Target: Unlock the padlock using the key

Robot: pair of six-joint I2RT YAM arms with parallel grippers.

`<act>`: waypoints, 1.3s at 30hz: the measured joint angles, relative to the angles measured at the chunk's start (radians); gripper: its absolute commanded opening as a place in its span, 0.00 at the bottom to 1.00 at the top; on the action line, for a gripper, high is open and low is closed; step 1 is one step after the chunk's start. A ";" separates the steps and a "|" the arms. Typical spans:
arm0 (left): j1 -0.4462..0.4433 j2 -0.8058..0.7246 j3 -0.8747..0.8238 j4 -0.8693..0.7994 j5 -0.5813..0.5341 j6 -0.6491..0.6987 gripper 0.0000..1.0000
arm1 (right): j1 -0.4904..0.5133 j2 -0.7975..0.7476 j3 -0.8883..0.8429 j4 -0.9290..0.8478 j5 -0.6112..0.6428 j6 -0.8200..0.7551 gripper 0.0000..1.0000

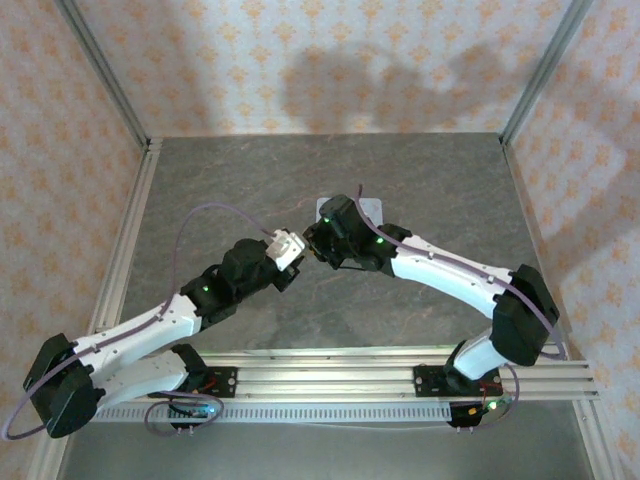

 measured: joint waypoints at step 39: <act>0.310 -0.015 0.071 0.038 0.779 -0.501 0.58 | -0.143 -0.174 0.105 -0.285 -0.431 -1.282 0.00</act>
